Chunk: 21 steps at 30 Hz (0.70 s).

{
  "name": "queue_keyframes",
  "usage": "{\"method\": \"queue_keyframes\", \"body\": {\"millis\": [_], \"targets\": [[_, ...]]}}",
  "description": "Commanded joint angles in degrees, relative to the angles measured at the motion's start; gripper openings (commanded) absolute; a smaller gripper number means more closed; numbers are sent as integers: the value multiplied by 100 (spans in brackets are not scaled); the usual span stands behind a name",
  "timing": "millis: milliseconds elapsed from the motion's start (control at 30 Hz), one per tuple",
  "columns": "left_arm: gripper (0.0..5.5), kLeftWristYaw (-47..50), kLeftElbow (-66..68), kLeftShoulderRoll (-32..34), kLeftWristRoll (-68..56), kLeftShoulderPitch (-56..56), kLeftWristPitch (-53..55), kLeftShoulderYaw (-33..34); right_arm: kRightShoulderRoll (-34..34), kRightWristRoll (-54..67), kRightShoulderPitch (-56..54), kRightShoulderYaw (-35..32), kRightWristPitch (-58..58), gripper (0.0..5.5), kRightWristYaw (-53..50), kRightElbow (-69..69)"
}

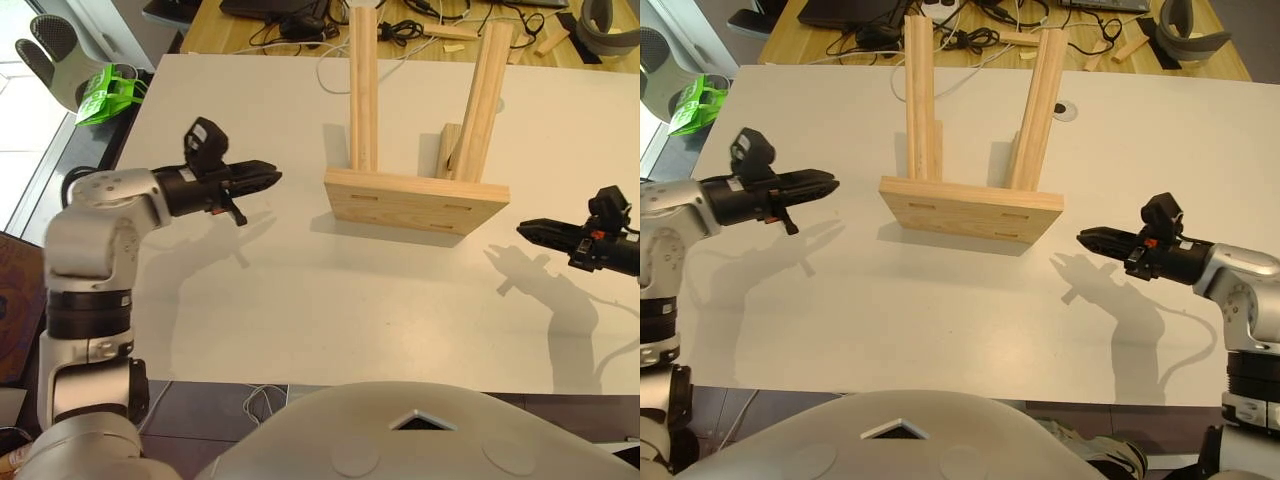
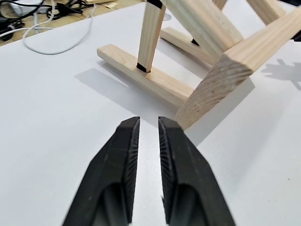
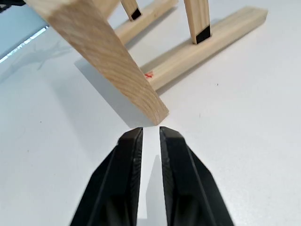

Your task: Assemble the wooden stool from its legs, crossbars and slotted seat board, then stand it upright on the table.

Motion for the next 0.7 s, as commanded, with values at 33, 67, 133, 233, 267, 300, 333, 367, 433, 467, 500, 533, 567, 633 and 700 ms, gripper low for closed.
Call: {"method": "queue_keyframes", "body": {"millis": [33, 67, 133, 233, 267, 300, 333, 367, 433, 467, 500, 533, 567, 633, 700], "targets": [[126, -668, 1040, -302, 696, -444, -1214, -917, 24, -391, -500, 474, -440, 126, 242, 663], [136, -798, 1262, -377, 771, -511, -1408, -1026, 46, -478, -605, 583, -553, 140, 315, 831], [160, -1039, 1779, -468, 996, -624, -1918, -1219, 63, -635, -806, 798, -696, 168, 451, 1073], [206, -1296, 2212, -438, 1243, -652, -2522, -1338, 119, -777, -1001, 950, -860, 220, 545, 1346], [219, -1303, 2402, -471, 1345, -711, -2729, -1360, 149, -786, -1037, 954, -887, 234, 552, 1390], [228, -1273, 2562, -515, 1447, -764, -2915, -1385, 182, -789, -1066, 952, -910, 247, 555, 1427], [243, -1237, 2706, -571, 1540, -808, -3078, -1407, 210, -781, -1081, 951, -905, 260, 547, 1420], [263, -1139, 2820, -651, 1628, -843, -3221, -1423, 235, -770, -1084, 951, -895, 283, 539, 1392], [291, -932, 3003, -826, 1769, -894, -3437, -1422, 282, -773, -1085, 955, -921, 314, 536, 1391], [305, -862, 3063, -897, 1824, -905, -3516, -1432, 310, -782, -1090, 956, -942, 330, 531, 1402], [314, -824, 3119, -953, 1865, -915, -3578, -1437, 335, -791, -1096, 958, -965, 342, 527, 1410], [328, -800, 3176, -1011, 1908, -922, -3640, -1452, 370, -816, -1110, 972, -1042, 358, 525, 1443], [333, -784, 3237, -1066, 1943, -932, -3686, -1468, 407, -851, -1140, 996, -1126, 364, 519, 1490], [362, -732, 3388, -1186, 2049, -968, -3791, -1509, 484, -964, -1246, 1061, -1324, 400, 451, 1602], [390, -687, 3539, -1280, 2151, -1014, -3883, -1539, 564, -1226, -1404, 1174, -1742, 422, 332, 1825]]}}
